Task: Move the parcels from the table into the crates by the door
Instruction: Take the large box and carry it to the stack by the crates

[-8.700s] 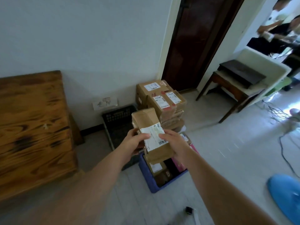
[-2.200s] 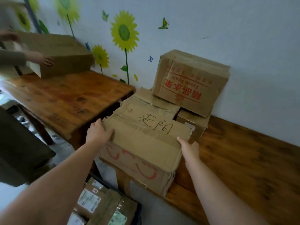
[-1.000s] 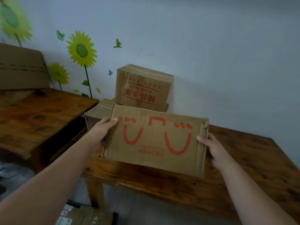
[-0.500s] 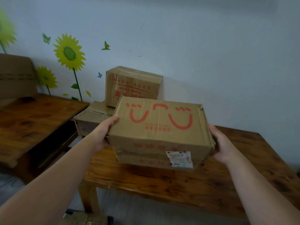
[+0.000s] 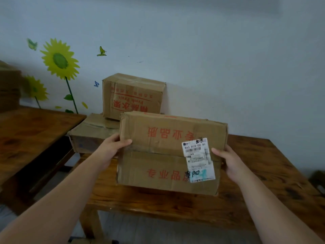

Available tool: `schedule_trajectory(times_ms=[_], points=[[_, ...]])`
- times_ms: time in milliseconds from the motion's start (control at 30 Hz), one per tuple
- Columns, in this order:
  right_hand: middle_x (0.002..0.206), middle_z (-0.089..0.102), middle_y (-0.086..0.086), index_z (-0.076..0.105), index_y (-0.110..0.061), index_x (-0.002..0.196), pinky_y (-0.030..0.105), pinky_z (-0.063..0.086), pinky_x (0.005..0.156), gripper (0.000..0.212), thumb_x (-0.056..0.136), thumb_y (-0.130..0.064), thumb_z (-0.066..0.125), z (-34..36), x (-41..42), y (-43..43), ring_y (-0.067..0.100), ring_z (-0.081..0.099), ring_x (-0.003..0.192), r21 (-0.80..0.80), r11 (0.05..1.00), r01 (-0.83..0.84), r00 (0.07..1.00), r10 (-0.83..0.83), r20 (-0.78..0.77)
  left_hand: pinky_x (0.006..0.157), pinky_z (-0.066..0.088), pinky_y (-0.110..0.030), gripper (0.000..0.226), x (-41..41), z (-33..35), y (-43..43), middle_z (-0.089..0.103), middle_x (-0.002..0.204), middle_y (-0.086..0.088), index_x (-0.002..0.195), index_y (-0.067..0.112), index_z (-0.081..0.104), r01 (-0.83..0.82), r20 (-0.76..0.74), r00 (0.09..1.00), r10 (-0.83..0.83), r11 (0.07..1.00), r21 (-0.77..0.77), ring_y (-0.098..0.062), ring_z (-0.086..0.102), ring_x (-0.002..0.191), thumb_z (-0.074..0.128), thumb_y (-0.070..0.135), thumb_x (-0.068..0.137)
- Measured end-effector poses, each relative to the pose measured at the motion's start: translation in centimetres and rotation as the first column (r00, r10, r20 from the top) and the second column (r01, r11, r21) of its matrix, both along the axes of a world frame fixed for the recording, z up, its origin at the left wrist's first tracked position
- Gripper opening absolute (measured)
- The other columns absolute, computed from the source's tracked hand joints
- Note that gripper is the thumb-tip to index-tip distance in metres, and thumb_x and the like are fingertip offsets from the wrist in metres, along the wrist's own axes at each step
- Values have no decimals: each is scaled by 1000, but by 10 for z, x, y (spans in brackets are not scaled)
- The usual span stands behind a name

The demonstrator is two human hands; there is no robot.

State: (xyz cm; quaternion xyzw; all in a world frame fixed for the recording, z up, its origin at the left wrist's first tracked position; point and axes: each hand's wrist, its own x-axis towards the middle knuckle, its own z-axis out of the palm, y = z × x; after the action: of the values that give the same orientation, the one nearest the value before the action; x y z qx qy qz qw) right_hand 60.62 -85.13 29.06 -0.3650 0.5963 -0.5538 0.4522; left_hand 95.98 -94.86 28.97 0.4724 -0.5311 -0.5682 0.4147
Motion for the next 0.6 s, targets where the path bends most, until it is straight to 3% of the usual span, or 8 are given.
schedule_trajectory(times_ms=[167, 333, 500, 600], points=[[108, 69, 6, 53, -15, 122, 34, 48, 70, 43, 81, -15, 68, 2, 2, -5, 22, 66, 95, -15, 999, 33, 998, -32, 45, 67, 48, -28, 21, -9, 0, 0, 68, 103, 3, 100, 26, 63, -115, -103, 988, 113, 993, -19, -16, 63, 95, 66, 37, 82], [104, 73, 5, 54, -30, 115, 38, 57, 65, 41, 87, -1, 59, -2, -7, -2, 25, 71, 92, -22, 997, -76, 989, 78, 129, 71, 49, -32, 21, -19, 0, 0, 68, 105, 2, 106, 30, 62, -65, -109, 992, 67, 998, 23, -17, 63, 96, 65, 31, 85], [106, 73, 0, 56, -38, 109, 43, 54, 81, 37, 90, -7, 58, -10, -25, 8, 22, 69, 96, 21, 998, -63, 998, 63, -5, 65, 53, -30, 35, -36, -4, 0, 73, 95, 5, 109, 38, 63, 19, -80, 997, -16, 999, 45, -16, 69, 86, 71, 21, 80], [104, 73, -2, 56, -40, 106, 41, 54, 79, 31, 93, -12, 56, -11, -40, 15, 20, 69, 96, 18, 999, -44, 999, 44, -10, 75, 51, -35, 41, -51, -9, 1, 70, 104, 3, 115, 35, 61, -8, -17, 1000, 8, 999, 43, -20, 64, 97, 74, 30, 76]])
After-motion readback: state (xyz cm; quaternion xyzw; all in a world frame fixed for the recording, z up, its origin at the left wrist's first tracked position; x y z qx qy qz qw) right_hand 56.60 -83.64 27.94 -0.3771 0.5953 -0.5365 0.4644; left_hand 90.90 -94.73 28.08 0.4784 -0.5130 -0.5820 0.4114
